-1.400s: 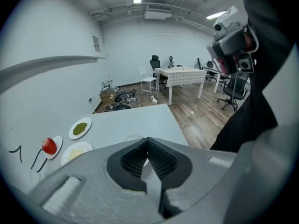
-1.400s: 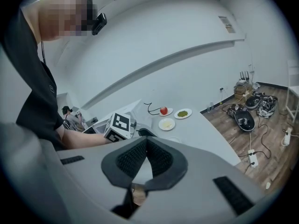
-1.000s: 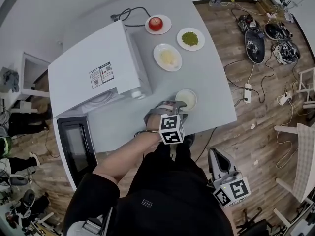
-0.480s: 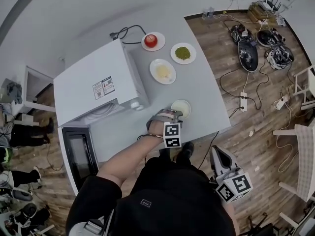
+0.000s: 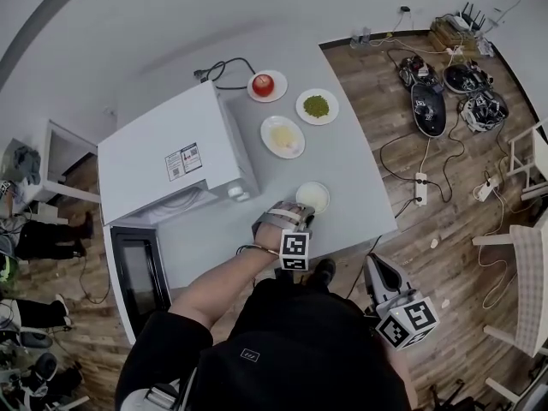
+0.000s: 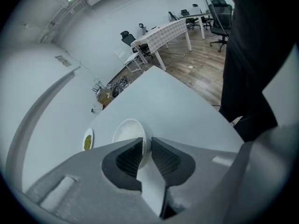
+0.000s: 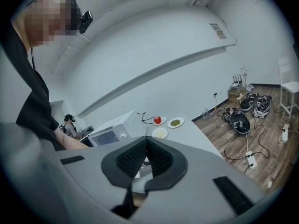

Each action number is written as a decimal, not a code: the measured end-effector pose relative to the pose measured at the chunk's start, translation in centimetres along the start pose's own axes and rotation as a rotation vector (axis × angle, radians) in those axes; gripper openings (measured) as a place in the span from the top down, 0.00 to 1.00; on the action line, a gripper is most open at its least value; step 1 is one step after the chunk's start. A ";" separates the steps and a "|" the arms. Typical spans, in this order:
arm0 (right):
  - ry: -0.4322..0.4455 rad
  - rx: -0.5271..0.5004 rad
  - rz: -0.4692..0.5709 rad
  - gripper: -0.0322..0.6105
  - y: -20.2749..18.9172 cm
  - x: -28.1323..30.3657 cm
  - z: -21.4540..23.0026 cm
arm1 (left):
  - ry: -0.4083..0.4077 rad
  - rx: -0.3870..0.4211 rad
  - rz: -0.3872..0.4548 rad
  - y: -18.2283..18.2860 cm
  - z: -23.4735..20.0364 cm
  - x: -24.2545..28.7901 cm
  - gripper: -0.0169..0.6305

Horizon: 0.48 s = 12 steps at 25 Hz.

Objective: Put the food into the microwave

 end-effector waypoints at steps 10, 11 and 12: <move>0.064 -0.026 -0.024 0.93 0.6 0.8 0.5 | 0.052 -0.040 -0.044 -1.0 -1.1 -1.2 0.88; 0.071 -0.030 -0.026 0.93 0.7 0.8 0.6 | 0.065 -0.052 -0.051 -1.1 -1.4 -1.5 0.88; 0.080 -0.034 -0.027 0.93 0.8 0.7 0.8 | 0.079 -0.066 -0.058 -1.2 -1.8 -1.8 0.88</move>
Point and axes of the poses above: the fingertips, and each gripper's own axes: x forward along the fingers, z to its right, y out of its top, the point moved 1 cm from there along -x, backward along the fingers, and after that the axes turned 11 degrees about -z, right-handed, at the moved point
